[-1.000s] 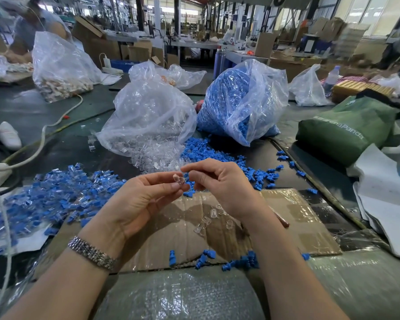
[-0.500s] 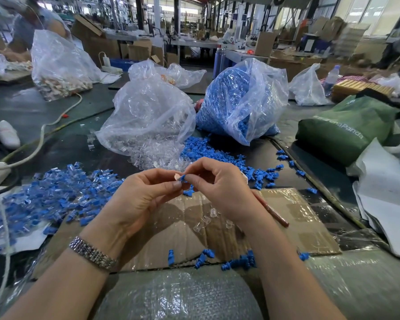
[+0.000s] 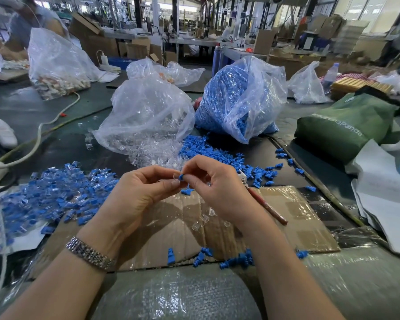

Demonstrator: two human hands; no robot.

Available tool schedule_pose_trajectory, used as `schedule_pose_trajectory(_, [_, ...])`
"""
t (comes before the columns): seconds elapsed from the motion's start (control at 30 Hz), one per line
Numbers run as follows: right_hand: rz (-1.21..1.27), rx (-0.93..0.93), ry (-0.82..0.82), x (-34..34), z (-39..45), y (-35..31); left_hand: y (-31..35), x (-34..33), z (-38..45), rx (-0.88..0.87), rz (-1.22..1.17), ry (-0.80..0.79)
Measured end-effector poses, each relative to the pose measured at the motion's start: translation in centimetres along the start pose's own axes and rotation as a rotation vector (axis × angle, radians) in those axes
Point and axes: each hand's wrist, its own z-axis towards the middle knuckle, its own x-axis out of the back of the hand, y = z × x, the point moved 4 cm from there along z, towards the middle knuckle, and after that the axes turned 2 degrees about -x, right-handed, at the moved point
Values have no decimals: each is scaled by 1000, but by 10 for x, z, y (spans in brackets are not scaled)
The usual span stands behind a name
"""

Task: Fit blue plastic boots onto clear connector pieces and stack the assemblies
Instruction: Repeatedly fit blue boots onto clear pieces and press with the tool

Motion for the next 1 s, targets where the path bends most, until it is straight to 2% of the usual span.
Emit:
schedule_pose_trajectory(0.1, [41,-101,28,10,0,6,0,1,0,12,-37,16])
schedule_pose_trajectory(0.13, [-19,-155,93,18,0,11,-1,1,0,20,-53,30])
schedule_pose_trajectory(0.2, [-307,-354,203,35,-1,26,-2,1,0,33,-76,48])
schedule_pose_trajectory(0.3, [-617,-769,114,51,-14,50,-3,1,1,48,-103,54])
schedule_pose_trajectory(0.37, [-671,-874,-4,53,-21,59,-3,1,2,60,-123,59])
schedule_pose_trajectory(0.47, [-749,-874,-116,50,-23,59,-3,2,2,60,-143,77])
schedule_pose_trajectory(0.63, [-803,-828,-95,45,-22,52,-2,3,3,45,-160,88])
schedule_pose_trajectory(0.9, [-587,-809,28,54,-18,50,1,6,3,34,-196,104])
schedule_pose_trajectory(1.0, [-438,-715,1,60,-12,35,2,8,3,32,-184,121])
